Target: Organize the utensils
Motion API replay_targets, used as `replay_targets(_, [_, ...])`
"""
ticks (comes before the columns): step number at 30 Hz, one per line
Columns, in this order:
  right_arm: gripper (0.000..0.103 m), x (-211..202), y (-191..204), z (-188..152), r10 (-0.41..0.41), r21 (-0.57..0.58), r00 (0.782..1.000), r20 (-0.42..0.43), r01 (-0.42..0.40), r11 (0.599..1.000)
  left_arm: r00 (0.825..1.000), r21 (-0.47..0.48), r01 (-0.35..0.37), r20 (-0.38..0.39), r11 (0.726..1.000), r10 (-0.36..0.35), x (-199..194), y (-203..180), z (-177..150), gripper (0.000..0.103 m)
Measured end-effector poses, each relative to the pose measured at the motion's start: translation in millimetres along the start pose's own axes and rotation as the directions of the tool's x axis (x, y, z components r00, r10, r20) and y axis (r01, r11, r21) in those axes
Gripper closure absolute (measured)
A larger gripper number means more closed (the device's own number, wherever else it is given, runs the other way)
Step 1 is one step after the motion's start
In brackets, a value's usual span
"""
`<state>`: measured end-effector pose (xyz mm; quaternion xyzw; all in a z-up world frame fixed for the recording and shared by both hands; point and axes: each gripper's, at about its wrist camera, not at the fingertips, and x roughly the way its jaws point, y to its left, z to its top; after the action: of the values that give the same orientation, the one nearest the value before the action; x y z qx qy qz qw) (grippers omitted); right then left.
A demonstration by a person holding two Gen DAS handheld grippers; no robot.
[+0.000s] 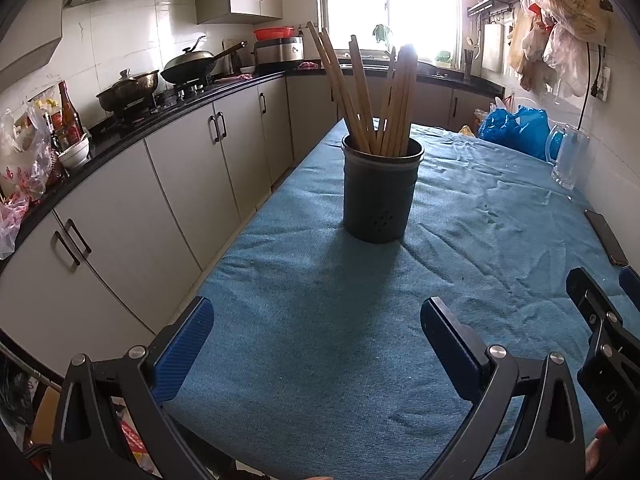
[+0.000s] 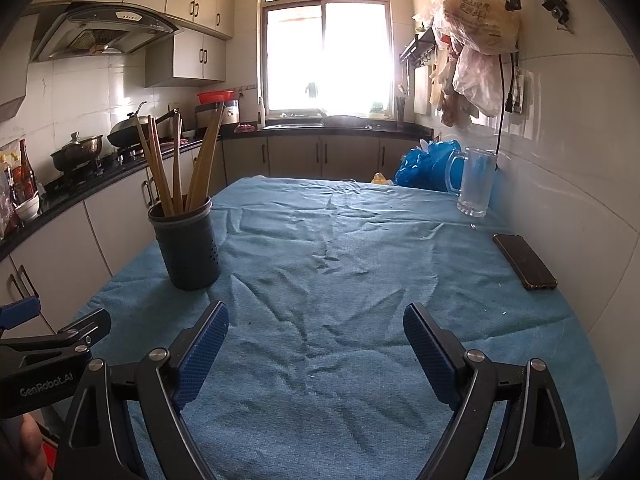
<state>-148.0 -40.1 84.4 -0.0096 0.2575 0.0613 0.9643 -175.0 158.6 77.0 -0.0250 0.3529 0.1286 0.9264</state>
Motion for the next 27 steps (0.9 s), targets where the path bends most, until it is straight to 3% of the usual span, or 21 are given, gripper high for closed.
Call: replay_targets(27, [0.011, -1.2, 8.0, -2.4, 0.012, -0.031, 1.0, -0.003, -0.012, 0.999, 1.0, -0.005, 0.007, -0.012, 1.0, -0.007, 2.4, 4.4, -1.5, 0.0])
